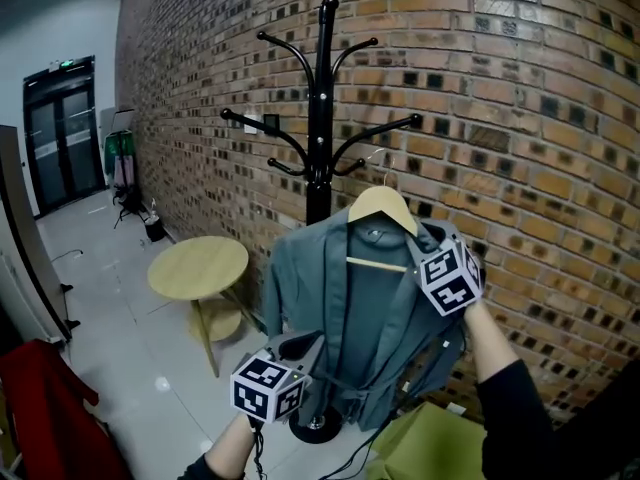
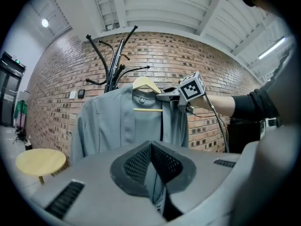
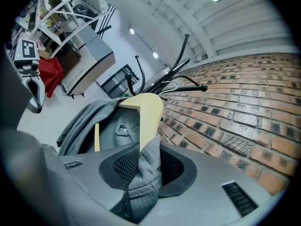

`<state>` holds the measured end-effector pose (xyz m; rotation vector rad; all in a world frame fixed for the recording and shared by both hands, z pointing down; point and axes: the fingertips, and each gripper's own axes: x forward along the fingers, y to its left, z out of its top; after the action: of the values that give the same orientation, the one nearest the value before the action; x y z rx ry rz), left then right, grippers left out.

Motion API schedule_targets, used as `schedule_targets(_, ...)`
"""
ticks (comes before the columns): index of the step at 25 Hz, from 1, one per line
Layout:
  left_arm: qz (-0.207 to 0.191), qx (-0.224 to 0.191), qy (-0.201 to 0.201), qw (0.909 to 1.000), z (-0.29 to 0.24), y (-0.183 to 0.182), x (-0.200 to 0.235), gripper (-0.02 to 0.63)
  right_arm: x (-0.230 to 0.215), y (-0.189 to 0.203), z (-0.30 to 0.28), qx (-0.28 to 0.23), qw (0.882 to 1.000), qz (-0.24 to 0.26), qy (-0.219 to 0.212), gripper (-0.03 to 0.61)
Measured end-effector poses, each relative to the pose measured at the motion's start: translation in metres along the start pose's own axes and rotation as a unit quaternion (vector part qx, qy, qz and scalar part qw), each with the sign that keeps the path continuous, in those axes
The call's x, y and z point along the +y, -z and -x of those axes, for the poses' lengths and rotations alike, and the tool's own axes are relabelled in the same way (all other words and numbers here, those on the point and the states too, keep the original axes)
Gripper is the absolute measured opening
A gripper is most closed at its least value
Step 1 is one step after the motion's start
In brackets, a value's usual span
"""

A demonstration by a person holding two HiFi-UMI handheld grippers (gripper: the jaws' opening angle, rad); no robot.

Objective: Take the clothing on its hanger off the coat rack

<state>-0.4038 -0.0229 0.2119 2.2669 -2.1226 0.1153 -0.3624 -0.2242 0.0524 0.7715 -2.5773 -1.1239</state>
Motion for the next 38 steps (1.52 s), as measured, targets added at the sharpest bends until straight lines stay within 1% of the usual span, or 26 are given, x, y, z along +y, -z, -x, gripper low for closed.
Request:
schedule_targets(3, -0.003, -0.005, 0.016, 0.9999, -0.005, -0.005, -0.016, 0.006, -0.014, 0.002, 0.024, 0.004, 1.0, 0.011, 0.016, 0.08)
schedule_targets(6, -0.005, -0.009, 0.046, 0.9989, -0.015, -0.011, -0.039, 0.006, -0.033, 0.013, 0.059, 0.024, 0.999, 0.019, 0.041, 0.08)
schedule_targets(9, -0.007, -0.015, 0.068, 0.9976, -0.022, -0.018, -0.057, 0.006, -0.051, 0.021, 0.084, 0.041, 0.997, 0.023, 0.059, 0.08)
schedule_targets(13, -0.009, -0.017, 0.121, 0.9925, -0.036, -0.02, -0.095, 0.006, -0.08, 0.04, 0.131, 0.081, 0.992, 0.027, 0.098, 0.08)
schedule_targets(19, -0.021, -0.014, 0.191, 0.9813, -0.047, -0.021, -0.132, 0.006, -0.125, 0.051, 0.186, 0.132, 0.978, 0.04, 0.159, 0.08)
schedule_targets(24, -0.035, -0.009, 0.25, 0.9674, -0.057, -0.022, -0.16, 0.006, -0.156, 0.062, 0.236, 0.177, 0.96, 0.041, 0.212, 0.08)
schedule_targets(27, -0.043, -0.006, 0.279, 0.9593, -0.062, -0.025, -0.182, 0.006, -0.172, 0.07, 0.266, 0.203, 0.949, 0.043, 0.237, 0.08)
schedule_targets(33, -0.035, -0.005, 0.313, 0.9492, -0.07, -0.023, -0.234, 0.006, -0.203, 0.089, 0.326, 0.242, 0.932, 0.054, 0.264, 0.08)
schedule_targets(38, -0.025, -0.014, 0.323, 0.9459, -0.086, -0.024, -0.282, 0.006, -0.227, 0.105, 0.367, 0.249, 0.926, 0.065, 0.276, 0.08)
